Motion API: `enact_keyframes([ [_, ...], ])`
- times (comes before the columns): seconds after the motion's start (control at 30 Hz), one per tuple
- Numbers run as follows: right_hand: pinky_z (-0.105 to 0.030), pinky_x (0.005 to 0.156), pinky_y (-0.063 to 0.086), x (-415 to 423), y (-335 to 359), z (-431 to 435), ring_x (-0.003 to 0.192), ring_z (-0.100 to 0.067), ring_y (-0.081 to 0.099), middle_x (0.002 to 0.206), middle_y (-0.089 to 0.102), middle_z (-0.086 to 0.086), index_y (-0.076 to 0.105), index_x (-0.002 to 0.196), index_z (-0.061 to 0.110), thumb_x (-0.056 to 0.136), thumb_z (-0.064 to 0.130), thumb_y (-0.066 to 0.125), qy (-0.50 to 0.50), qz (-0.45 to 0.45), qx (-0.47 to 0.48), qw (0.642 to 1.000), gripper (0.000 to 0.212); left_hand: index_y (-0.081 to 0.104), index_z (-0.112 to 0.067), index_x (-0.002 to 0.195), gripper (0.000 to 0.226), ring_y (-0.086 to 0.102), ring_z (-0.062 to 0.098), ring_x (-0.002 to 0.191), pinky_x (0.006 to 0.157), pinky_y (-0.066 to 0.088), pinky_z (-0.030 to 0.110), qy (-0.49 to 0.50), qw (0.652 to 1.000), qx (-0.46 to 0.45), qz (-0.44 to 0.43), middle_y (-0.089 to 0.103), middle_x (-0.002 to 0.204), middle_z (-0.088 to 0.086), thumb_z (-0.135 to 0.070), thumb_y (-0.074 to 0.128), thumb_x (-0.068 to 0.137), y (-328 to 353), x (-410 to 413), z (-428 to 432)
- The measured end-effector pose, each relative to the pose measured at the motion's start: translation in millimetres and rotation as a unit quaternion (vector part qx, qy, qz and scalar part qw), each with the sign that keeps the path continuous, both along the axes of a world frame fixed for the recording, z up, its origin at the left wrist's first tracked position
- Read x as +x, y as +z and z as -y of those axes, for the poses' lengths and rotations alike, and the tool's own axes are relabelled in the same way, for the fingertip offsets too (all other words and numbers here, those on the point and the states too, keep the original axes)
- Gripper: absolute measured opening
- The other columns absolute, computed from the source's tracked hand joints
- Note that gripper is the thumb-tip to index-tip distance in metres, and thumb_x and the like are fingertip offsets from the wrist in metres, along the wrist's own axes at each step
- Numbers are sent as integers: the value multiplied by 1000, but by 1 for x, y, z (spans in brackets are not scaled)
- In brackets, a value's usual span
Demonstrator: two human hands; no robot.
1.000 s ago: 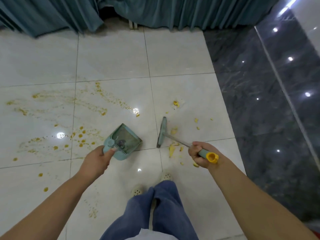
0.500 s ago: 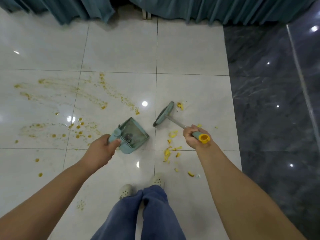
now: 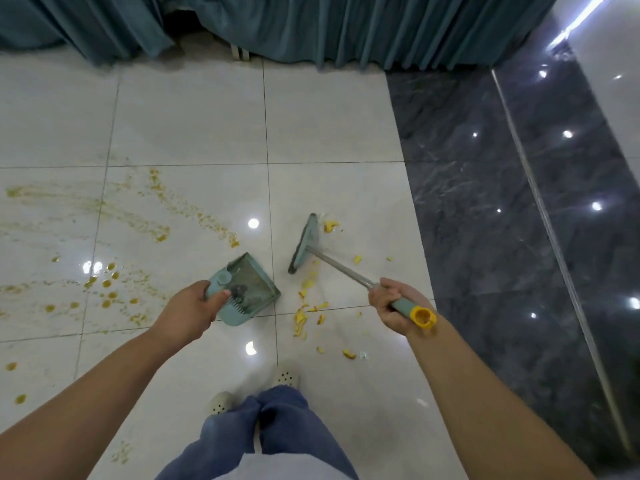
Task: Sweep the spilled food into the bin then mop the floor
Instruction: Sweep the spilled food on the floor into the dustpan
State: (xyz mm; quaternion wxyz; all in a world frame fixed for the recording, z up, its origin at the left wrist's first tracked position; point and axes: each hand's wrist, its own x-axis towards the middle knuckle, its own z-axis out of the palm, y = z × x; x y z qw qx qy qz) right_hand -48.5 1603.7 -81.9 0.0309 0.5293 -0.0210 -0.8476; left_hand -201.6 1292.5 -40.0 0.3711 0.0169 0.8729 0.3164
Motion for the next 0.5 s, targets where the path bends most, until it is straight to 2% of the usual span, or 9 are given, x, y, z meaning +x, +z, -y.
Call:
enact_keyframes([
  [0.07,-14,26,35,-18,9,-9,26,-10,39,53,37,-6,42,96,3,100,15,40,57,-9,34,998,13,48,-17,72,26,45,19,48,45,36,24,-23,1000,-8,1,53,60,6,-31,51,94,-1,-2,-1],
  [0.17,-13,27,34,-52,9,-25,27,-7,38,62,33,-3,41,95,5,101,15,41,146,5,116,982,11,49,-13,75,28,47,18,51,45,37,24,-66,997,-41,4,54,62,5,-34,51,94,-7,-6,-1],
  [0.23,-14,27,35,-77,1,-34,27,-6,37,67,33,-4,41,93,5,101,14,42,213,34,187,958,12,52,-7,80,31,47,19,51,46,37,26,-74,995,-67,-5,54,62,5,-34,51,94,-11,-10,-1],
  [0.33,-13,29,39,-106,-17,-44,26,-7,40,76,46,-12,44,92,3,100,13,47,315,76,267,907,13,51,-4,86,32,45,20,49,44,38,25,-63,995,-74,-6,53,62,6,-35,50,94,-18,-18,-2],
  [0.43,-14,31,43,-120,-36,-44,35,-13,47,91,52,-21,42,103,-1,100,8,46,361,92,285,883,10,49,-9,81,30,46,19,49,44,37,24,-62,995,-77,-13,53,62,5,-37,49,94,-21,-25,-5],
  [0.5,-13,30,41,-120,-49,-40,38,-14,44,90,52,-21,39,110,1,101,7,43,375,117,285,874,12,48,-12,79,29,47,16,51,46,36,25,-83,993,-83,-33,54,63,3,-37,49,94,-24,-26,-10],
])
